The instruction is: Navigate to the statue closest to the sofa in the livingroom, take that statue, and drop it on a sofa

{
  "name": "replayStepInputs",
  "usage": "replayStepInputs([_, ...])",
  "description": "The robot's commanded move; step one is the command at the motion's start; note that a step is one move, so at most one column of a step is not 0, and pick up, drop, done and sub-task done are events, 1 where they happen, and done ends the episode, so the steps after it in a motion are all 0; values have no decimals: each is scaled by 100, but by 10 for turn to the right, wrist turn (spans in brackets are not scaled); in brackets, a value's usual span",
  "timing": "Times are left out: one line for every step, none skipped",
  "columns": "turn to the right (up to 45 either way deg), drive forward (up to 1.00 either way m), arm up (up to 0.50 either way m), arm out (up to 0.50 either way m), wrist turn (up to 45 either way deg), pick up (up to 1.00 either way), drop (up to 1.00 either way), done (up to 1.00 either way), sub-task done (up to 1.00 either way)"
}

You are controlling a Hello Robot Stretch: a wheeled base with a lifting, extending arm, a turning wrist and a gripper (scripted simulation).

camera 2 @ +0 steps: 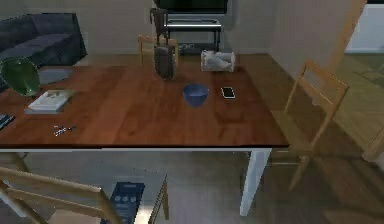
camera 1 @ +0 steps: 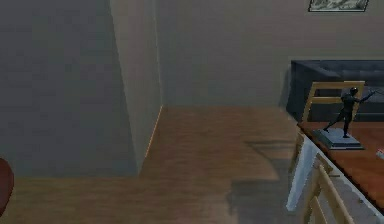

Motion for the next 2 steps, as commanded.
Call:
replayStepInputs([0, 60, 0, 0, 0, 0, 0, 0, 0])
replayStepInputs([240, 0, 0, 0, 0, 0, 0, 0, 0])
